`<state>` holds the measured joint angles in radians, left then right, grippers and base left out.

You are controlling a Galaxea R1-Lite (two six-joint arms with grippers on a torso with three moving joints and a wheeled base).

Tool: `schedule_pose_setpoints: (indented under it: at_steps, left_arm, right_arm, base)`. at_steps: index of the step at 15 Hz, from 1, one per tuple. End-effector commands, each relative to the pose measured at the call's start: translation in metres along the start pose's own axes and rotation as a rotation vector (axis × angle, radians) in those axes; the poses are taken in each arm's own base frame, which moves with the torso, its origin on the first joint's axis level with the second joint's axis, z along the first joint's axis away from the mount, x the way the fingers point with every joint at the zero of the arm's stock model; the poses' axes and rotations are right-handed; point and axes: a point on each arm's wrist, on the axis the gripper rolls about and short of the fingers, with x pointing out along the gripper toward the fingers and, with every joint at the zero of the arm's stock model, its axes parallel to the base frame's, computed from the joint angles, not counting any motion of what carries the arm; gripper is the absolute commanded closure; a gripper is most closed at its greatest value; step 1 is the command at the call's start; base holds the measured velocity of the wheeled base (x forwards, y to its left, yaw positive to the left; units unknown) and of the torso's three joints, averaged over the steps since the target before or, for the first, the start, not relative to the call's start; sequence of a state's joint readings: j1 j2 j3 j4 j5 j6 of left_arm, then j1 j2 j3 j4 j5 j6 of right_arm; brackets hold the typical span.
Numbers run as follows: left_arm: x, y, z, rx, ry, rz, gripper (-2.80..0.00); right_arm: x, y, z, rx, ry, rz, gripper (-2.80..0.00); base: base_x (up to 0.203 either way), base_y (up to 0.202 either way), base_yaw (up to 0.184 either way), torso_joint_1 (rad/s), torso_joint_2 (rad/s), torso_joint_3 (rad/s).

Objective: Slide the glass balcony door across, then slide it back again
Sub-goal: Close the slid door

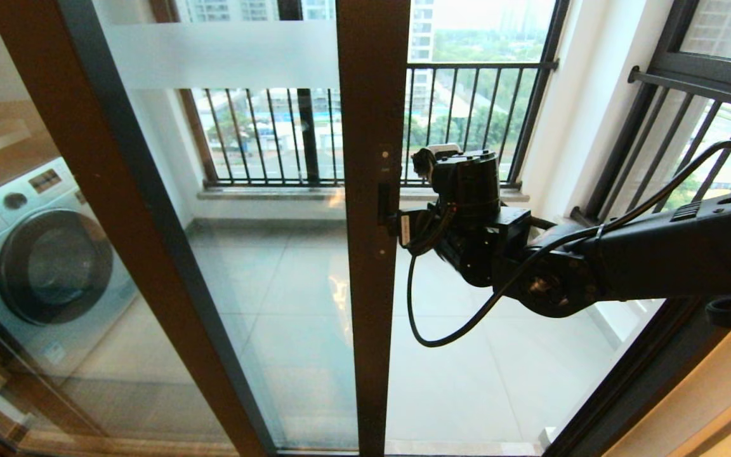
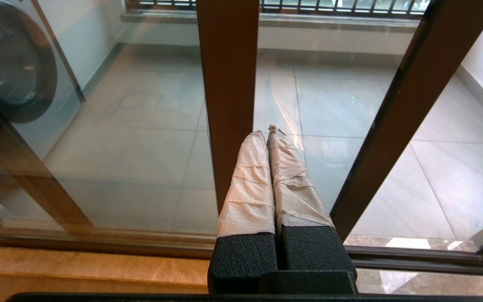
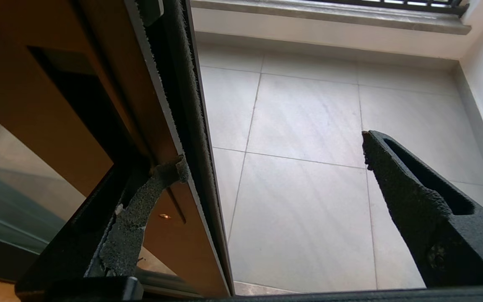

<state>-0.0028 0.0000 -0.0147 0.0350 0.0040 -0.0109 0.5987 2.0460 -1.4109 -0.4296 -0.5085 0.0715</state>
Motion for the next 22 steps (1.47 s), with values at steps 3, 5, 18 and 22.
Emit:
schedule_pose_setpoints:
  at_steps: [3,5,18,22]
  left_arm:
    - [0.0,0.0,0.0,0.0,0.001,0.0,0.0]
    - [0.0,0.0,0.0,0.0,0.001,0.0,0.0]
    - [0.0,0.0,0.0,0.0,0.001,0.0,0.0]
    - [0.0,0.0,0.0,0.0,0.001,0.0,0.0]
  right_arm:
    - [0.0,-0.012,0.0,0.002,0.003,-0.03,-2.8]
    - [0.002,-0.027,0.002,0.006,0.006,-0.064,-2.8]
    - [-0.032,-0.055,0.016,-0.014,-0.007,-0.093,-2.8]
    - [-0.03,-0.066,0.013,-0.03,0.005,-0.121,-2.8]
  base:
    - [0.0,0.0,0.0,0.0,0.0,0.0]
    - [0.0,0.0,0.0,0.0,0.0,0.0]
    - [0.0,0.0,0.0,0.0,0.0,0.0]
    - [0.0,0.0,0.0,0.0,0.0,0.0]
